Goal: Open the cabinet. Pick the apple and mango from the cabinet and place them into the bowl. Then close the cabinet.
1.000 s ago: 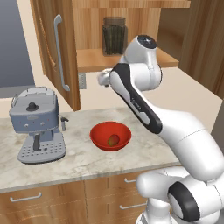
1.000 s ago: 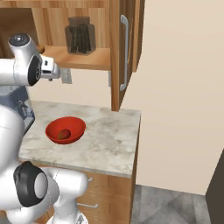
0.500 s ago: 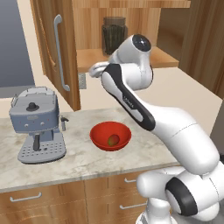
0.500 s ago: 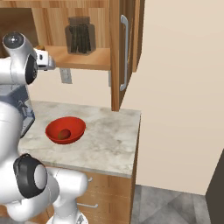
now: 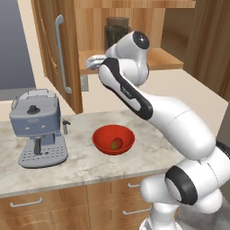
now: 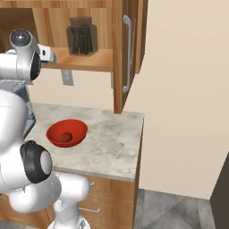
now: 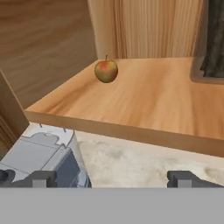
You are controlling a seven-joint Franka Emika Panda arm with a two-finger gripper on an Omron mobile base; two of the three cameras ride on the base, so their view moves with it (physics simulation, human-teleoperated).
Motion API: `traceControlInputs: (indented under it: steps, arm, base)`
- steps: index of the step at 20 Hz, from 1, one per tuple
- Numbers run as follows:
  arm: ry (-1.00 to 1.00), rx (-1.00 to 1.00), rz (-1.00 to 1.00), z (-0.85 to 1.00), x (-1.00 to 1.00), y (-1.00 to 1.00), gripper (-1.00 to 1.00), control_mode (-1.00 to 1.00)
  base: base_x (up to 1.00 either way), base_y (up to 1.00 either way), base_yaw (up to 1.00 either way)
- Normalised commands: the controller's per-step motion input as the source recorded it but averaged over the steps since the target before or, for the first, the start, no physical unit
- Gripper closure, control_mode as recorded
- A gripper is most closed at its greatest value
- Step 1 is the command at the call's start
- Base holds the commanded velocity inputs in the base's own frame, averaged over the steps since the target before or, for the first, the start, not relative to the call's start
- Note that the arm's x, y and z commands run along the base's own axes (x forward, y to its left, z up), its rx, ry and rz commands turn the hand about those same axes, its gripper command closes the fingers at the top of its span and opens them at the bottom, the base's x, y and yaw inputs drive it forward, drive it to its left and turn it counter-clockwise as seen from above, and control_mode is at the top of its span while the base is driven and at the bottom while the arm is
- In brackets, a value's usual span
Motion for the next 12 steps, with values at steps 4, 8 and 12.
traceControlInputs:
  steps: [4, 8, 12]
  arm:
    - [0.00, 0.02, 0.00, 0.12, 0.42, 0.26, -1.00, -1.00]
    - [0.00, 0.00, 0.00, 0.00, 0.53, 0.36, -1.00, -1.00]
    - [0.00, 0.00, 0.00, 0.00, 0.55, 0.20, -1.00, -1.00]
  base:
    - [0.00, 0.00, 0.00]
    - [0.00, 0.00, 0.00]
    - [0.00, 0.00, 0.00]
